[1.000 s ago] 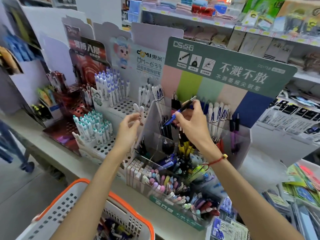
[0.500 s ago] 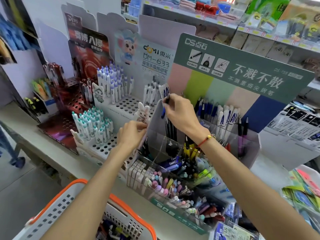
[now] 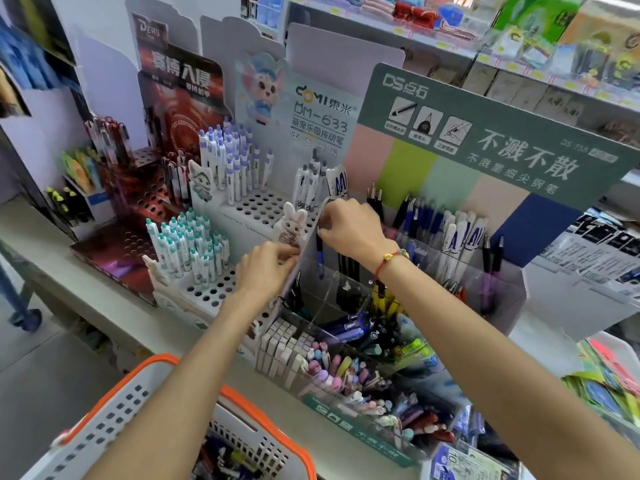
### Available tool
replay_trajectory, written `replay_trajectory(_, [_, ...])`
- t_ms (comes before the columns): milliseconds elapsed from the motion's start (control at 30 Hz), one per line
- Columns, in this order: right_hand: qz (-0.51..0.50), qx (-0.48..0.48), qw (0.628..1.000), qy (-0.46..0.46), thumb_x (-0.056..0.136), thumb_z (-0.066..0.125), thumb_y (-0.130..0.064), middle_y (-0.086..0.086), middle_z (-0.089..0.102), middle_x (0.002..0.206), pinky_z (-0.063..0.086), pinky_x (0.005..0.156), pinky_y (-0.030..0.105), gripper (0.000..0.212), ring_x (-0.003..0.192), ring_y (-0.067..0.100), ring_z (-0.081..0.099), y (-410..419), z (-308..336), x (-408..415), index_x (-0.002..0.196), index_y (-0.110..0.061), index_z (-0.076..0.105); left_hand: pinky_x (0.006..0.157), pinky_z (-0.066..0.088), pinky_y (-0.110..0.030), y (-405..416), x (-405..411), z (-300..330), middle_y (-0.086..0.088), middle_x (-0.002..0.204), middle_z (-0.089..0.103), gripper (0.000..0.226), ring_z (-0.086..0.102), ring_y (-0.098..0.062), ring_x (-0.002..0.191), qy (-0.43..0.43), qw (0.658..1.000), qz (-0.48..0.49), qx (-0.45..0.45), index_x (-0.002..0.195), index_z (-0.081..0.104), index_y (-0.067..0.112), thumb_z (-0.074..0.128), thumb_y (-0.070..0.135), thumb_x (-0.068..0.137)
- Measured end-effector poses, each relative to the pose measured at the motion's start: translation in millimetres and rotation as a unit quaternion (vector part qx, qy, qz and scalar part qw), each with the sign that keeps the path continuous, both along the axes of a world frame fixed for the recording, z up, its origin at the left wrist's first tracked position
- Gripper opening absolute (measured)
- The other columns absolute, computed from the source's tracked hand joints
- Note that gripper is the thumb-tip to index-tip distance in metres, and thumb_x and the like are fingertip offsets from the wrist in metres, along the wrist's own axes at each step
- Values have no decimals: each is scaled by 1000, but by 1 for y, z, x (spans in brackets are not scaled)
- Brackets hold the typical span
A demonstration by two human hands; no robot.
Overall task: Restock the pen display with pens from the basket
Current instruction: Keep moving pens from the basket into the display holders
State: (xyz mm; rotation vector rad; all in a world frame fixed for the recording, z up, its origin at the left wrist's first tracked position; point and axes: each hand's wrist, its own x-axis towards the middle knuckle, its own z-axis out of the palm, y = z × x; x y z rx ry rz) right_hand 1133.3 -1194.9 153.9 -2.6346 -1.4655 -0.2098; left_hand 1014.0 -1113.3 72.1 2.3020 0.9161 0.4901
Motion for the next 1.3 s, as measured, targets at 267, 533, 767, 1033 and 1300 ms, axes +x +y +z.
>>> replay_trajectory(267, [91, 212, 969, 85, 86, 69, -19, -6, 72, 84, 53, 73, 36, 9, 78, 12, 65, -53, 0, -16, 94, -19, 73, 79, 53, -32, -27, -9, -4, 2, 117, 70, 31, 67, -19, 101, -51, 999, 20, 5, 129, 60, 26, 51, 35, 100])
replay_trajectory(533, [93, 196, 951, 222, 86, 67, -20, -11, 69, 78, 57, 71, 39, 9, 74, 9, 65, -79, -32, -44, 91, -23, 73, 84, 54, -38, -43, -59, -9, 11, 110, 71, 18, 66, -13, 100, -26, 997, 58, -51, 111, 66, 36, 55, 34, 96])
replay_trajectory(767, [186, -21, 944, 270, 89, 63, -22, -1, 72, 93, 52, 72, 32, 13, 87, 19, 66, -67, -102, -107, 99, -22, 72, 82, 53, -33, -58, -141, -46, 13, 104, 70, 11, 65, -9, 95, 17, 982, 143, -121, 99, 65, 38, 56, 32, 97])
replay_trajectory(1033, [291, -207, 882, 308, 91, 57, -20, 10, 68, 90, 51, 70, 42, 13, 86, 28, 63, -53, -222, -198, 93, -10, 65, 90, 49, -40, -111, -282, -150, -3, 127, 63, 31, 59, -28, 114, 119, 926, 324, -155, 127, 59, 19, 53, 22, 97])
replay_trajectory(1300, [363, -411, 813, 192, 91, 50, 0, 12, 60, 122, 53, 85, 44, 39, 107, 31, 60, -49, -332, -250, 128, -11, 55, 71, 51, -39, -167, -376, -266, -11, 132, 58, 44, 61, -33, 89, 266, 870, 291, -296, 139, 51, 22, 49, 6, 98])
